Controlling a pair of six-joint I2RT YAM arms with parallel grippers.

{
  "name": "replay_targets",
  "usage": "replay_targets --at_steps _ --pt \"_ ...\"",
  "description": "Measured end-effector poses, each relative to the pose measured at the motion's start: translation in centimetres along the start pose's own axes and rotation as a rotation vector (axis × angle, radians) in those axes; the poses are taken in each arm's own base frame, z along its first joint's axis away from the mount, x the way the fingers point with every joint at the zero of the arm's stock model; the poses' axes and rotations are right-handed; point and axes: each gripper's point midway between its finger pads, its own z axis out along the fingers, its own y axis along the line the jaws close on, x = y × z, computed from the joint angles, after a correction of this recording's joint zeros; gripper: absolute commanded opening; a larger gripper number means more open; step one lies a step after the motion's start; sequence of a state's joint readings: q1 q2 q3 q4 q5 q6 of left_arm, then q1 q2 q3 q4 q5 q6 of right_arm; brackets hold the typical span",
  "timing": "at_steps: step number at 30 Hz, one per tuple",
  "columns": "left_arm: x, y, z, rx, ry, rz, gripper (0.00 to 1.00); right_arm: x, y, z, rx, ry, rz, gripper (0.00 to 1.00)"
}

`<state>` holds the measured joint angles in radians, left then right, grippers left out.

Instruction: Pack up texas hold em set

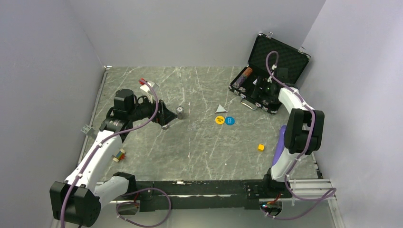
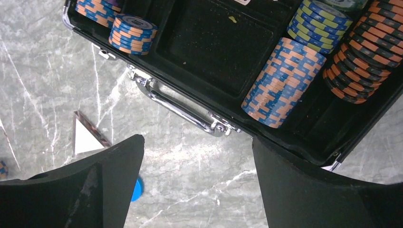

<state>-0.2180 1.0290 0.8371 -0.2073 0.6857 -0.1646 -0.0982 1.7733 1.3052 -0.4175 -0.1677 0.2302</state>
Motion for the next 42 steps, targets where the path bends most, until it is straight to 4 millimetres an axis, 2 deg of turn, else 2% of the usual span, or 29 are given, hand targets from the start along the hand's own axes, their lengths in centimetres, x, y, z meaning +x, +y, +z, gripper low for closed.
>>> replay_targets --at_steps 9,21,30,38,42 --pt "0.0 0.1 0.0 -0.003 0.000 0.007 1.00 1.3 -0.6 1.9 0.014 0.052 0.015 0.88" --pt "0.0 0.1 0.0 -0.003 0.000 0.014 0.98 -0.4 -1.2 3.2 0.050 0.031 0.012 0.87" --pt "0.0 0.1 0.0 -0.004 0.000 0.014 0.98 -0.4 -1.1 3.1 0.046 0.030 -0.001 0.87" --pt "0.0 0.2 0.0 -0.010 0.000 0.014 0.98 0.6 -0.7 1.6 0.032 0.032 -0.011 0.87" --pt "0.0 0.2 0.0 -0.011 -0.001 0.014 0.98 0.7 -0.6 1.6 0.032 0.036 -0.014 0.85"
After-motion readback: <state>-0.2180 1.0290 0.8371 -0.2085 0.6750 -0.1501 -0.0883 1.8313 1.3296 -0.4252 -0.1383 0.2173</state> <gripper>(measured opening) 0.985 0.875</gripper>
